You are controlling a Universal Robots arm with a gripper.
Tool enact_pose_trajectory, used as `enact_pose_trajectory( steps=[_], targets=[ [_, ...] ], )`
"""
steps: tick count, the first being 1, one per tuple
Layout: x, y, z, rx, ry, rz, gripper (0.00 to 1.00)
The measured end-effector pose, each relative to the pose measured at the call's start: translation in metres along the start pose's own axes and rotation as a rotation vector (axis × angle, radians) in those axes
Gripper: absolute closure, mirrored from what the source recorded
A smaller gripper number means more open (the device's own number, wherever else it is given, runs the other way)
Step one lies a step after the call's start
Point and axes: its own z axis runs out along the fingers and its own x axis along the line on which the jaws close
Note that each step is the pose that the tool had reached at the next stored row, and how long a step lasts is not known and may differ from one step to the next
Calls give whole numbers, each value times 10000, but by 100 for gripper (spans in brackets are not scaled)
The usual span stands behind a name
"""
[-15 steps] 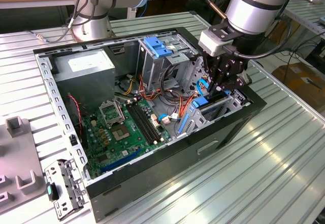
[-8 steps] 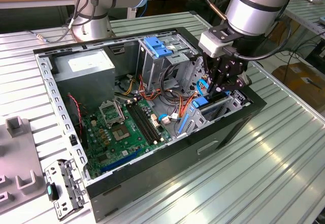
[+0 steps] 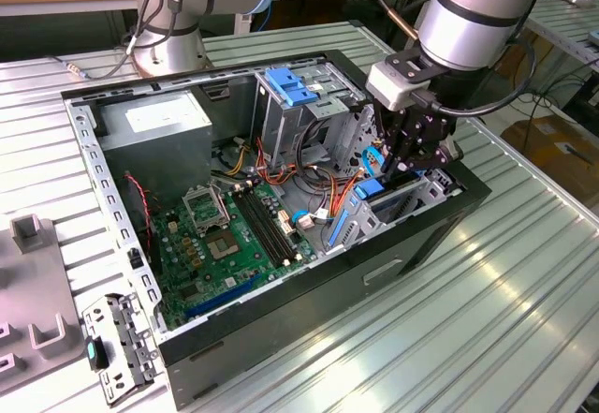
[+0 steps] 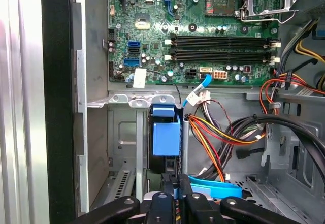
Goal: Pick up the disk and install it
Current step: 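Insert the second disk wire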
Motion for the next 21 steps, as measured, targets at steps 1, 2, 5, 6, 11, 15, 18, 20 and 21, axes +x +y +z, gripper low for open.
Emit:
enact_pose_trajectory(
  steps=[1,2,5,6,11,15,18,20,21],
  targets=[
    [0,0,1,1,-5,0,83],
    [1,-1,-10,1,-6,0,76],
    [0,-9,-132,1,-2,0,76],
    [-2,-14,-192,0,1,0,76],
    [-2,-16,-221,0,-1,0,78],
    [-2,-16,-224,0,0,0,89],
    [-2,-16,-229,0,0,0,89],
    [-2,-17,-235,0,-1,0,89],
    [-2,-16,-235,0,0,0,89]
  ],
)
